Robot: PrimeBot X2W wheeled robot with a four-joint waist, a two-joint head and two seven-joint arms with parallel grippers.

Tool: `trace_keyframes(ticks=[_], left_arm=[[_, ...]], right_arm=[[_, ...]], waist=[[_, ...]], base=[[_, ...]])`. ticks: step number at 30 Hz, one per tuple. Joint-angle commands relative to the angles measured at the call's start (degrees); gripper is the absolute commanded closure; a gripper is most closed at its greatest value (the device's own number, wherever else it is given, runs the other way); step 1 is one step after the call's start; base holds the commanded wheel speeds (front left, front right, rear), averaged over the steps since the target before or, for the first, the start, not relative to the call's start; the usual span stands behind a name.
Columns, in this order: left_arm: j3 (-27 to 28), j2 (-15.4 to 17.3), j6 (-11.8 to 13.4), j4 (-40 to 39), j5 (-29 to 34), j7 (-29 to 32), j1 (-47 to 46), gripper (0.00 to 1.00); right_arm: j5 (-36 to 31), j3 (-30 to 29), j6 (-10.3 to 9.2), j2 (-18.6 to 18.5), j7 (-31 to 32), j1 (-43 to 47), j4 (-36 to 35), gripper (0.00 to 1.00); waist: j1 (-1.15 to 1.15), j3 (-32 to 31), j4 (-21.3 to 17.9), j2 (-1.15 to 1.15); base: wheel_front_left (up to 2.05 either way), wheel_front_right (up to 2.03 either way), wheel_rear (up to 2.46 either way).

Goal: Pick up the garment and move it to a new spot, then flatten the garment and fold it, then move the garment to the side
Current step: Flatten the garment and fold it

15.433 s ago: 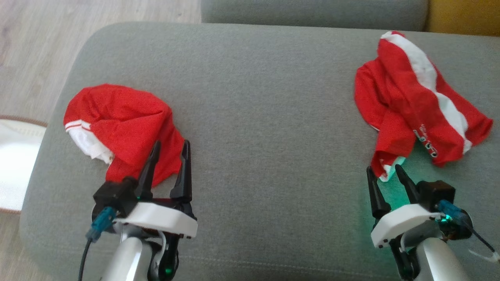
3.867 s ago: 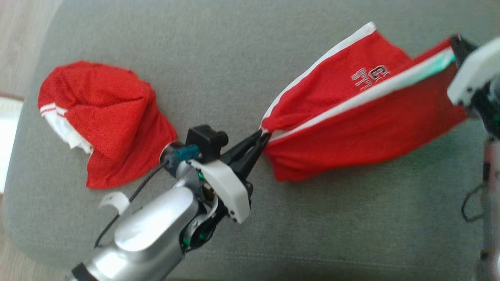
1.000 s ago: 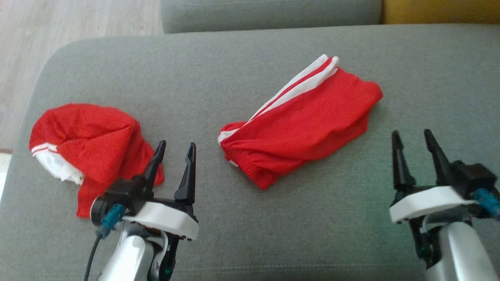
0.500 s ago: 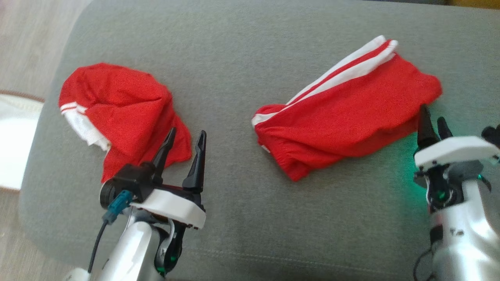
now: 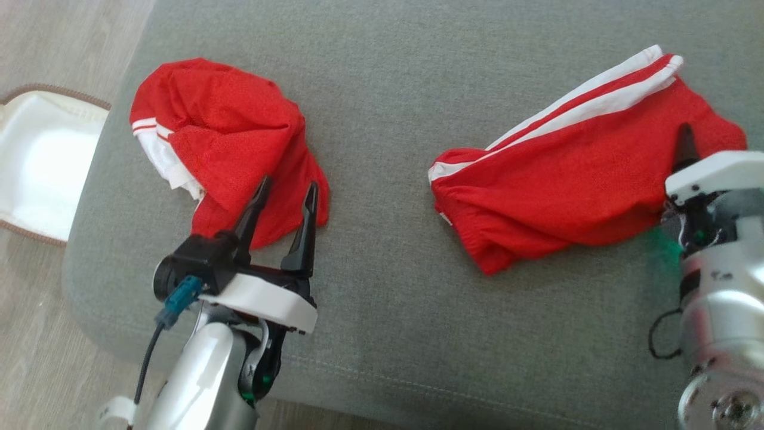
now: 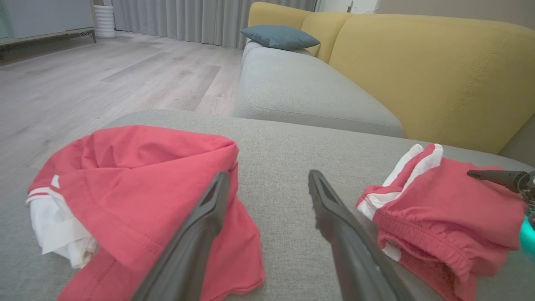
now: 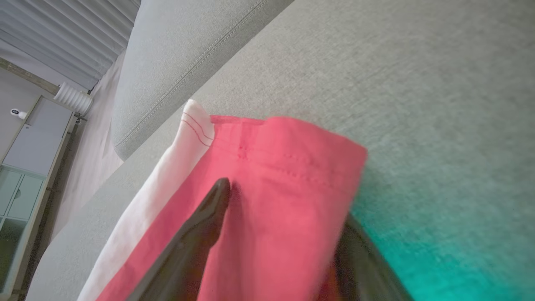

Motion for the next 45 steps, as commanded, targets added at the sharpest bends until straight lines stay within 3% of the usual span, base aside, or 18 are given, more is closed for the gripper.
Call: trace_keyframes(ticks=[1, 7, 8, 9, 10, 25, 34, 38, 45], left_arm=[[2.4, 0.3, -0.2, -1.9, 0.2, -0.4, -2.3, 0.0], [2.6, 0.2, 0.0, -2.2, -0.5, -0.4, -2.7, 0.0], [2.6, 0.2, 0.1, -2.2, -0.7, -0.4, -2.7, 0.0], [2.6, 0.2, 0.2, -2.2, -0.8, -0.4, -2.7, 0.0], [2.7, 0.2, 0.3, -2.2, -0.9, -0.4, -2.6, 0.0], [3.1, 0.2, 0.6, -1.7, -0.6, -0.4, -1.2, 0.0], [3.3, 0.2, 0.4, -1.4, -0.5, -0.4, 0.8, 0.0], [3.5, 0.2, 0.4, -1.6, -0.4, -0.4, 1.8, 0.0], [3.7, 0.2, -0.1, -0.8, 0.4, -0.4, 2.8, 0.0]], right_arm=[[-1.5, 0.0, 0.39, 0.9, 1.1, -1.3, 0.8, 0.0], [-8.1, -6.3, 0.39, 0.9, 2.8, -5.5, 3.5, 0.0], [-9.0, -6.9, 0.39, 0.9, 2.9, -6.1, 3.9, 0.22], [-9.5, -7.5, 0.39, 0.9, 3.1, -6.7, 4.3, 0.86], [-10.0, -8.0, 0.39, 0.9, 2.9, -7.2, 4.7, 1.0], [-4.3, -11.0, 0.39, 0.9, -6.4, -5.6, 6.1, 1.0], [-3.1, -18.8, 0.39, 1.0, -10.0, 2.6, 1.5, 1.0], [-2.5, -17.3, 0.39, 1.0, -10.8, 2.8, 2.4, 1.0], [-0.5, -9.0, 0.39, 1.0, -14.4, 1.3, 4.3, 1.0]], waist=[[0.0, 0.5, 0.4, 0.0], [0.0, 1.4, 0.8, 0.0], [0.0, 1.4, 0.7, 0.0], [0.0, 1.3, 0.5, 0.0], [0.0, 1.2, 0.3, 0.0], [0.0, -3.0, -5.8, 0.0], [0.0, -6.4, -8.0, 0.0], [0.0, -6.9, -8.3, 0.0], [0.0, -8.6, -8.2, 0.0]], base=[[0.0, 0.0, 0.0], [0.0, 0.0, 0.0], [0.0, 0.0, 0.0], [0.0, 0.0, 0.0], [0.0, 0.0, 0.0], [0.0, 0.0, 0.0], [0.0, 0.0, 0.0], [0.0, 0.0, 0.0], [0.0, 0.0, 0.0]])
